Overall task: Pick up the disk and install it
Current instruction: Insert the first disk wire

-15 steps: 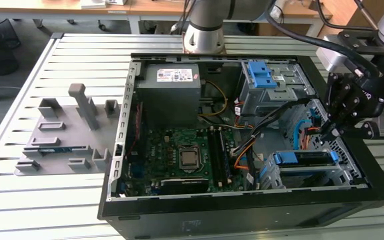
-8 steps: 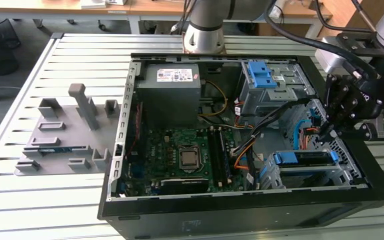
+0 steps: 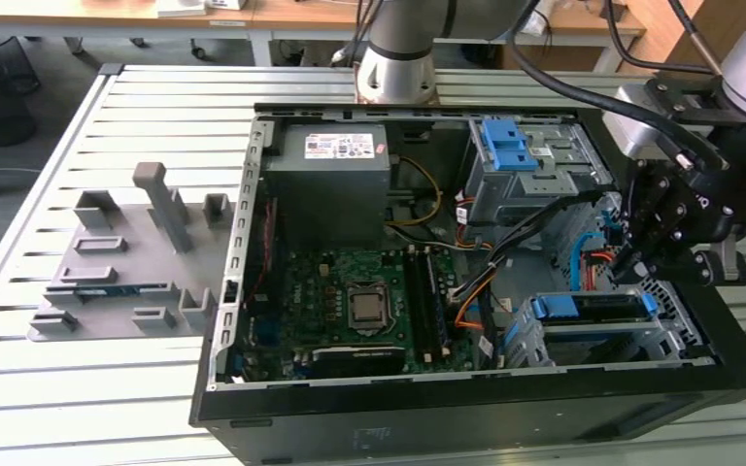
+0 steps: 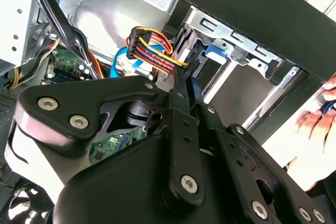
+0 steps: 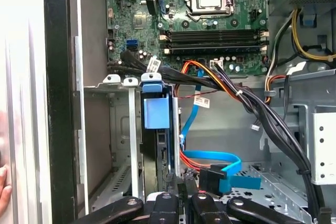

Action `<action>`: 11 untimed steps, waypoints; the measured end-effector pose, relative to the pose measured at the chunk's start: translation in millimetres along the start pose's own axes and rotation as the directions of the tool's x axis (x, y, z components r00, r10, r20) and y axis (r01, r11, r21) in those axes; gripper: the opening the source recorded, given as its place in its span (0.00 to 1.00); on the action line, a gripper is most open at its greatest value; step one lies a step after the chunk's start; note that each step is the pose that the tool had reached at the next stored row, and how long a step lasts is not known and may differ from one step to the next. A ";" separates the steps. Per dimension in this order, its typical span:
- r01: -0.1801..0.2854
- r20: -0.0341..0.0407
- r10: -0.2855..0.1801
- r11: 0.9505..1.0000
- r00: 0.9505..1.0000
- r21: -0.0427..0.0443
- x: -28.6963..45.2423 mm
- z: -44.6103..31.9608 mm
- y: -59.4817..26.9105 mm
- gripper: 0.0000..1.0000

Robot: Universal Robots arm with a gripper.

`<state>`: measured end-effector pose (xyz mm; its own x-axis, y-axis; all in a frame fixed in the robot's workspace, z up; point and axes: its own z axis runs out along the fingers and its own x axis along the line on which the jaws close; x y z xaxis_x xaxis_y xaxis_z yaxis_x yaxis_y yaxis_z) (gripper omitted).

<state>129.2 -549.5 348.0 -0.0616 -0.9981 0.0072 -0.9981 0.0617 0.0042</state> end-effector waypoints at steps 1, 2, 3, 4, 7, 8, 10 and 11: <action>0.000 0.000 0.000 1.000 1.000 0.000 0.0 0.3 0.2 0.16; 0.000 0.000 0.000 1.000 1.000 0.000 -0.1 0.5 0.3 0.16; 0.000 0.000 0.000 1.000 1.000 0.000 0.0 0.7 0.6 0.16; -0.001 0.000 0.001 1.000 1.000 0.000 0.0 1.1 0.9 0.16; -0.001 0.000 0.001 1.000 1.000 0.000 0.2 3.0 0.9 0.16; -0.001 0.000 0.001 1.000 1.000 0.000 0.5 3.8 1.0 0.16; -0.001 0.000 0.001 1.000 1.000 -0.001 0.7 5.2 1.1 0.16; -0.001 0.000 0.001 1.000 1.000 -0.001 1.0 5.6 1.2 0.16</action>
<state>127.9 -550.4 342.4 -0.0622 -0.9980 0.0074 -0.9981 0.0622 0.0048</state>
